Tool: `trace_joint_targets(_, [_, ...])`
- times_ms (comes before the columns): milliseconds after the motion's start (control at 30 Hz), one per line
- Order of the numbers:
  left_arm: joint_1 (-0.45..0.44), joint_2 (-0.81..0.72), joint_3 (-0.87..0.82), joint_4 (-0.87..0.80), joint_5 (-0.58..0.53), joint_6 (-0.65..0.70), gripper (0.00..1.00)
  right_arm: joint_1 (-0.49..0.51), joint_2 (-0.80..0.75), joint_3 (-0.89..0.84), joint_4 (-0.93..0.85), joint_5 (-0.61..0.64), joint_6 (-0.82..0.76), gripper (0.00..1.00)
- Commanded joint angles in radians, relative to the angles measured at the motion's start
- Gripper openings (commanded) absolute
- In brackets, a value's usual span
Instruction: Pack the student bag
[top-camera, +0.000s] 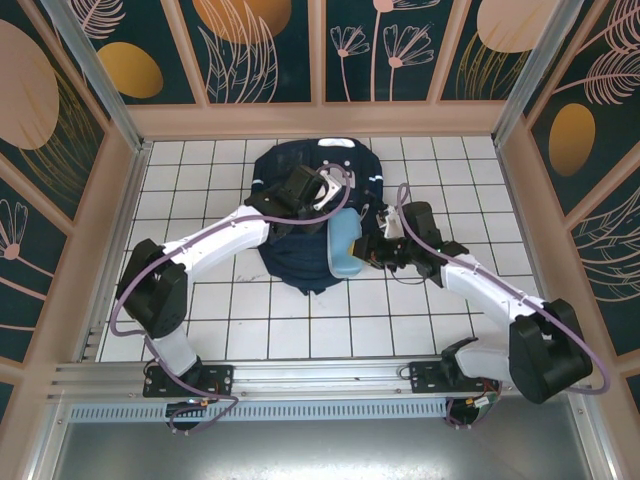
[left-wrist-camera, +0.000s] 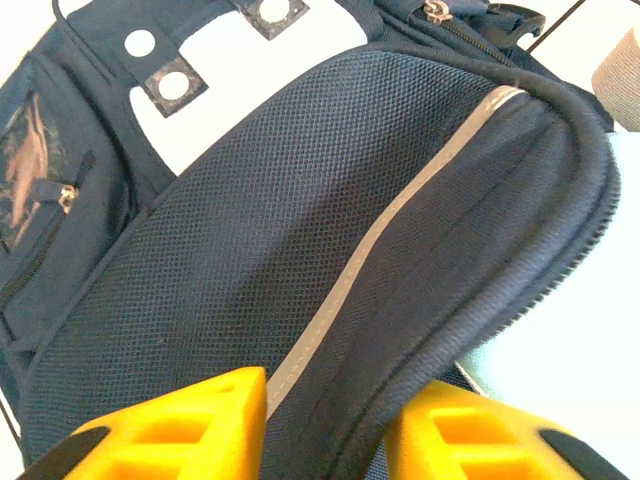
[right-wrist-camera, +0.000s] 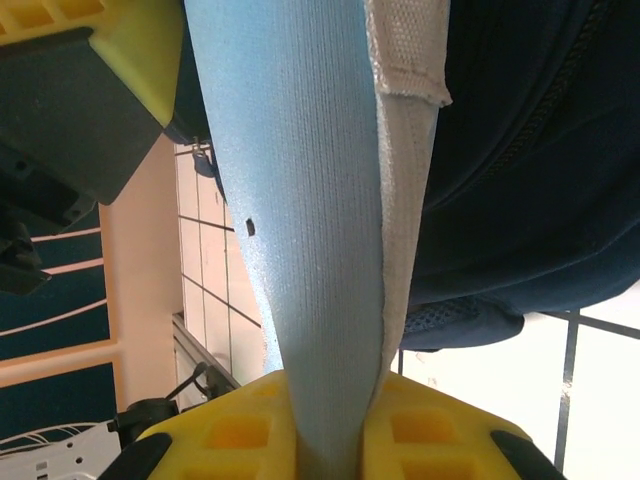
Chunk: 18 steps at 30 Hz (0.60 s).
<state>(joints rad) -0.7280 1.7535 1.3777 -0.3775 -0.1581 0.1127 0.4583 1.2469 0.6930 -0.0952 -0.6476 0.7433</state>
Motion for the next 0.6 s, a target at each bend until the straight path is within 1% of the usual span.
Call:
trace_joint_targets(0, [0.015, 0.035, -0.016, -0.003, -0.033, 0.023, 0.38, -0.001, 0.034, 0.044, -0.015, 0.043, 0.04, 0.16])
trace_joint_targets(67, [0.014, 0.032, -0.029, 0.0, -0.037, 0.04, 0.36, -0.005, 0.053, 0.06, -0.024, 0.04, 0.049, 0.16])
trace_joint_targets(133, [0.015, 0.025, -0.041, 0.002, -0.031, 0.06, 0.29, -0.011, 0.07, 0.075, -0.036, 0.043, 0.064, 0.16])
trace_joint_targets(200, [0.014, 0.021, -0.046, 0.006, -0.033, 0.068, 0.2, -0.016, 0.08, 0.077, -0.029, 0.042, 0.094, 0.18])
trace_joint_targets(300, [0.014, 0.001, -0.042, 0.03, -0.045, 0.051, 0.1, -0.015, 0.103, 0.091, -0.009, 0.029, 0.143, 0.2])
trace_joint_targets(333, [0.015, -0.014, -0.04, 0.041, -0.044, 0.042, 0.08, -0.012, 0.11, 0.098, -0.005, 0.037, 0.16, 0.2])
trace_joint_targets(367, [0.013, -0.031, -0.04, 0.053, -0.039, 0.031, 0.07, -0.011, 0.113, 0.107, 0.004, 0.046, 0.175, 0.2])
trace_joint_targets(433, [0.014, -0.083, -0.046, 0.089, -0.015, 0.008, 0.0, -0.005, 0.125, 0.126, 0.033, 0.059, 0.213, 0.2])
trace_joint_targets(567, [0.013, -0.156, -0.063, 0.16, 0.039, -0.017, 0.0, 0.0, 0.16, 0.159, 0.111, 0.062, 0.303, 0.21])
